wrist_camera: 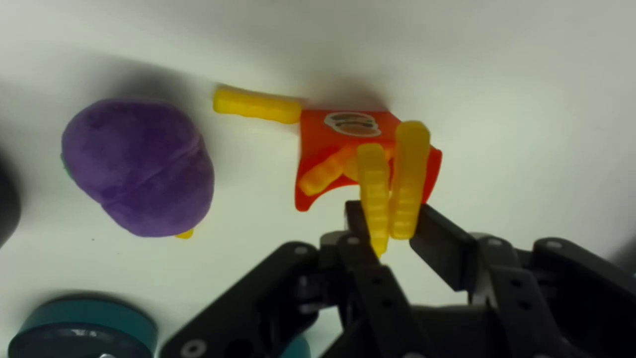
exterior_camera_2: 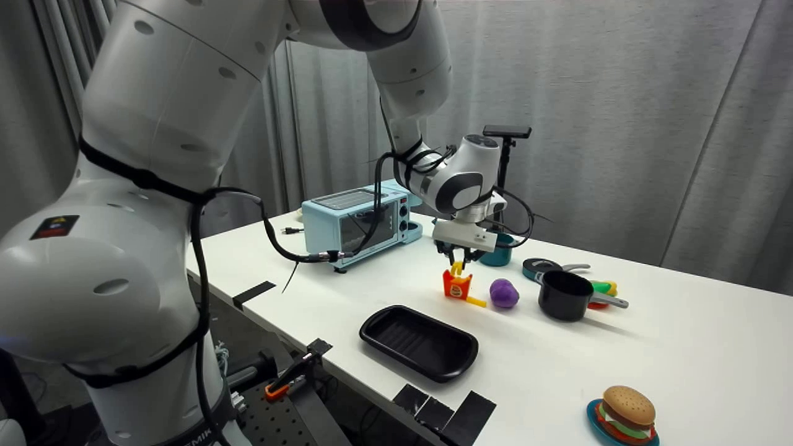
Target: Put the toy frech-fry in the red container
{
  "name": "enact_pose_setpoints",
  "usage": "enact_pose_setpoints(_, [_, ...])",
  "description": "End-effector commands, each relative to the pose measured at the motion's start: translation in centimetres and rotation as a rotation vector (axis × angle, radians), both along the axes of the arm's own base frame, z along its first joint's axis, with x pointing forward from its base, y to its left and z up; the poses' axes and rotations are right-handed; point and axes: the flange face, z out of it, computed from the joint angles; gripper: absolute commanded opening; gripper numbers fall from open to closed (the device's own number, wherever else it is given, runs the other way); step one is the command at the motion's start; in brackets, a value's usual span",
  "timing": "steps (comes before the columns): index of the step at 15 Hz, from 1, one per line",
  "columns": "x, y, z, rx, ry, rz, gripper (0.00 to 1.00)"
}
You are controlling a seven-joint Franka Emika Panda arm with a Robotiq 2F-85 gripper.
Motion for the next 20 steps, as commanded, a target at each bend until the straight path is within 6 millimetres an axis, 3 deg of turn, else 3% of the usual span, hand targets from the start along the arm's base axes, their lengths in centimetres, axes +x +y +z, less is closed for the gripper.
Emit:
enact_pose_setpoints(1, [-0.2, 0.1, 1.1, 0.071, -0.046, -0.012, 0.08])
enact_pose_setpoints(9, [-2.7, 1.7, -1.6, 0.126, -0.11, -0.004, 0.08])
enact_pose_setpoints(13, [-2.6, 1.9, -2.4, 0.151, -0.163, -0.022, 0.08])
enact_pose_setpoints(20, [0.9, -2.3, -1.0, 0.142, -0.222, -0.01, 0.08])
